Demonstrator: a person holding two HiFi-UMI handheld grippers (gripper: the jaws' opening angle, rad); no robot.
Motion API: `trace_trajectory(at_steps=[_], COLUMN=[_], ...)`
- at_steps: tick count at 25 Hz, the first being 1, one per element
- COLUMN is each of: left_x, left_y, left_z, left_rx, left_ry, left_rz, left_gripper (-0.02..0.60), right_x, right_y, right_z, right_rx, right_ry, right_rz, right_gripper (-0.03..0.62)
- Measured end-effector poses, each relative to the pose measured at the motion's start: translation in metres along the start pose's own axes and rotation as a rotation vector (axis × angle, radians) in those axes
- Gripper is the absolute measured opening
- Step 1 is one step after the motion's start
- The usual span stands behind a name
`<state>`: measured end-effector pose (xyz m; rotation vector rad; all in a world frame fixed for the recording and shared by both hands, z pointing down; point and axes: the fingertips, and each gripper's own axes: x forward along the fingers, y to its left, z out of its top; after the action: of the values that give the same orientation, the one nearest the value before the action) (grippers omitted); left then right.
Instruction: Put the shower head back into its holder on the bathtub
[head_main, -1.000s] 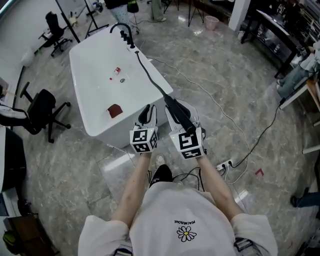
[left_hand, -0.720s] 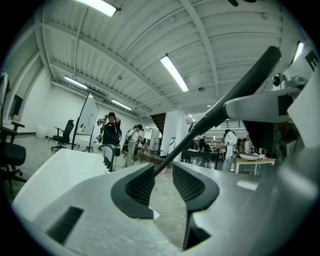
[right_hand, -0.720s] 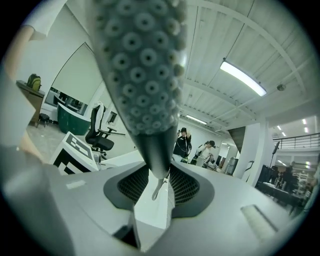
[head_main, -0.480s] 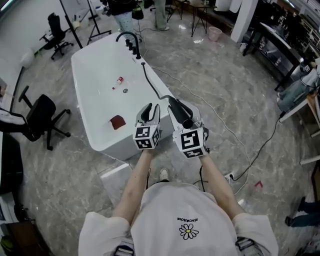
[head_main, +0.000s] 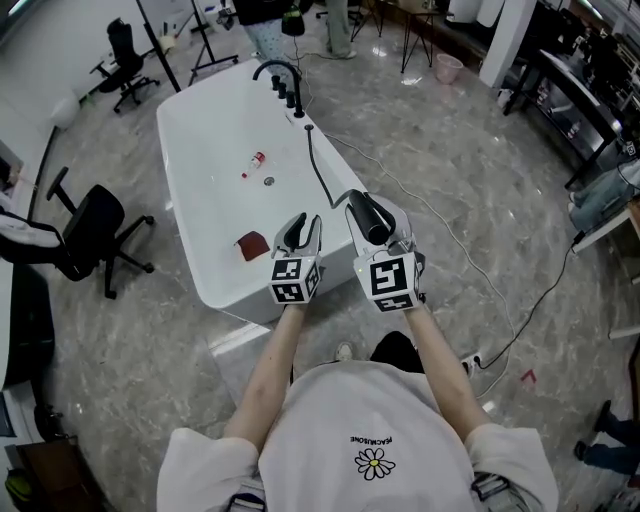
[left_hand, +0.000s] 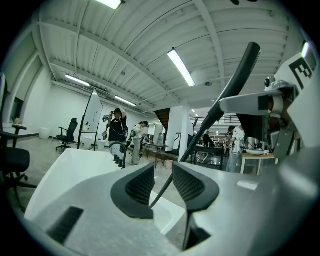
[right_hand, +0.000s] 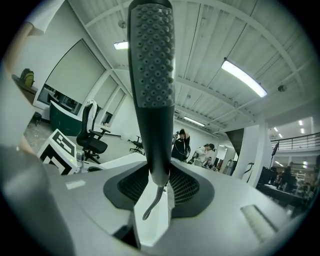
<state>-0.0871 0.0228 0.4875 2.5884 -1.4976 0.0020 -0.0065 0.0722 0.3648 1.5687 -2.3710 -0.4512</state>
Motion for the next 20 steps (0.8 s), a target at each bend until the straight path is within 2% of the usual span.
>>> trace_trajectory(at_steps=[12,20], left_x=[0.026,0.101], left_y=[0.042,0.069], left_z=[-0.017,-0.019], left_rx=[-0.051,-0.038], left_ry=[0.035,0.082], left_rz=[0.062,0.072], left_gripper=[0.107,0.123], right_x=[0.061,0.136], right_y=[-0.005,-0.042], right_z=[-0.012,-0.019], right_rx=[0.053,0.087], right_ry=[-0.001,-0.043], right_rz=[0.054,0.105], right_gripper=[0.137,0.137])
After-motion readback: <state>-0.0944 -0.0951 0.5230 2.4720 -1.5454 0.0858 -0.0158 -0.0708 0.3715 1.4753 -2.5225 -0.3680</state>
